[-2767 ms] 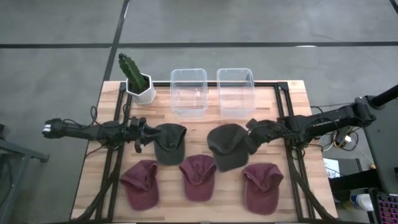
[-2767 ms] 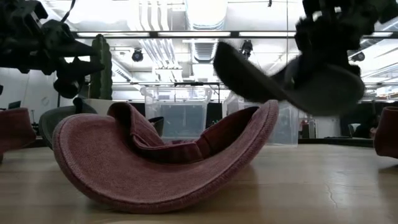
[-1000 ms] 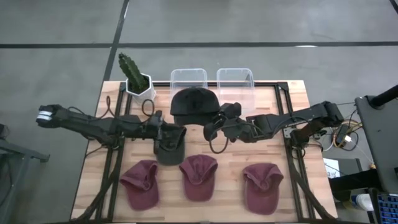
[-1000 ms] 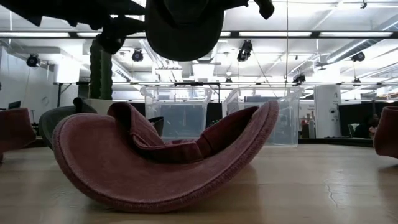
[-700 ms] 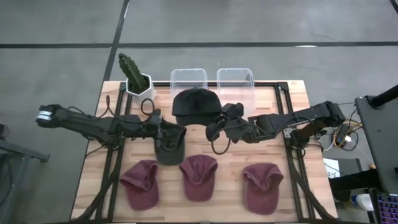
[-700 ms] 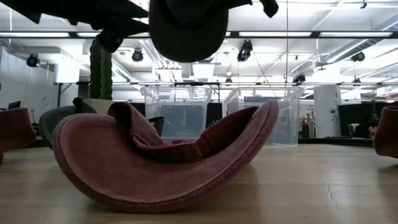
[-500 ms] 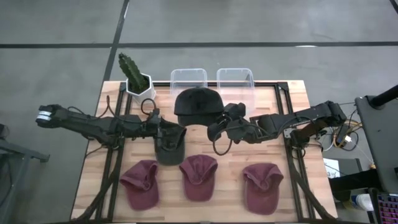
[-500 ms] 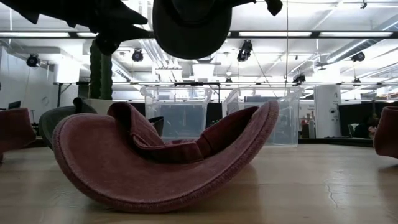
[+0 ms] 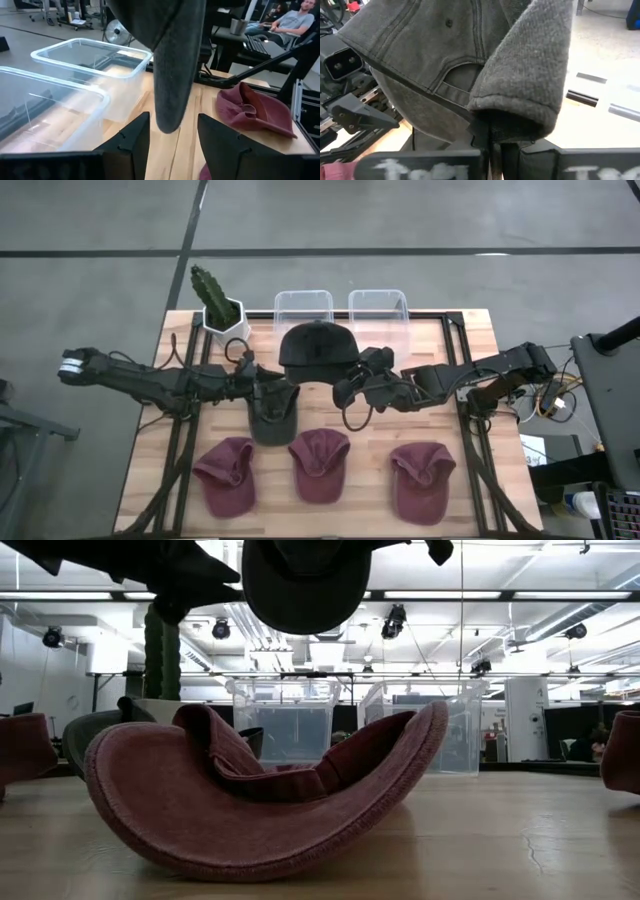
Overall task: Pick & Place hat
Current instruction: Put the right black cap into the left transparent bin
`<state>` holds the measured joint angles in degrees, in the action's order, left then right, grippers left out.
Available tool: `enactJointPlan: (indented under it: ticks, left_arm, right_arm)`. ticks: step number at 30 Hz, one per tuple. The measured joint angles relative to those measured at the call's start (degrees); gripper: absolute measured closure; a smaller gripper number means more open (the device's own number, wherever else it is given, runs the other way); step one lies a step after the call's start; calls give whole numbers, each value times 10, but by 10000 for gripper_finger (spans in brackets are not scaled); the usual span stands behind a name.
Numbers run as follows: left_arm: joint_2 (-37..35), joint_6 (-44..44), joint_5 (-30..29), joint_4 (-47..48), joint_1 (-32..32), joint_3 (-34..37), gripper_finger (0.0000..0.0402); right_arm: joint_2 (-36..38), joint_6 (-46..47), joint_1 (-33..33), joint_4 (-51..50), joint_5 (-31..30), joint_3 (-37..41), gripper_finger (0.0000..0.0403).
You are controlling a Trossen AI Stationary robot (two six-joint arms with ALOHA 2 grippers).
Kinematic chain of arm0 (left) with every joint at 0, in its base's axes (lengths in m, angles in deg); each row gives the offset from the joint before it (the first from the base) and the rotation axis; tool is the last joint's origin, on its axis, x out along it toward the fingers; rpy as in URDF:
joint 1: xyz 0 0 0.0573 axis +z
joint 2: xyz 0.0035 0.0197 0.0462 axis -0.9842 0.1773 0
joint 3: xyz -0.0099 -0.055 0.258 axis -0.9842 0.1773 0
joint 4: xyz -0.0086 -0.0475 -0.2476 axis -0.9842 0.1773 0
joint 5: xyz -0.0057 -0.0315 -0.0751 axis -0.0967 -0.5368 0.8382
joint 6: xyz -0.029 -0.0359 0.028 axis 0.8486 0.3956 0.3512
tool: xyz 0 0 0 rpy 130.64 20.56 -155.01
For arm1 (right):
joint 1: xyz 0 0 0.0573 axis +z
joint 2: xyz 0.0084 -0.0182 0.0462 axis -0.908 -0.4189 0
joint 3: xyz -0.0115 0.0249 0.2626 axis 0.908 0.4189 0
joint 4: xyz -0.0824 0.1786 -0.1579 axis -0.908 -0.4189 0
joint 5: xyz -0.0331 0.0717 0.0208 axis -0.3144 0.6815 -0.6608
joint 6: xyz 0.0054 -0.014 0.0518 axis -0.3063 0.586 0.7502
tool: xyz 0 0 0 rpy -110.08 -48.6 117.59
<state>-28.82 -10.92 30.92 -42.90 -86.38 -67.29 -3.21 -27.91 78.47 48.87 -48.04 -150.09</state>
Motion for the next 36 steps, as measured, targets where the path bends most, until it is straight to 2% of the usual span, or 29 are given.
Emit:
enactJointPlan:
  ticks: [8,14,26,36]
  left_arm:
    - [0,-2,-7,-17,0,-7,243]
    - [8,1,-35,-17,1,-6,243]
    - [54,2,-35,-55,1,-6,243]
    - [61,1,-35,-64,2,-26,243]
  right_arm:
    - [-7,15,0,4,-2,0,390]
    - [-22,22,2,14,-1,0,390]
    - [-26,21,4,42,8,0,390]
    - [-26,22,4,41,22,0,390]
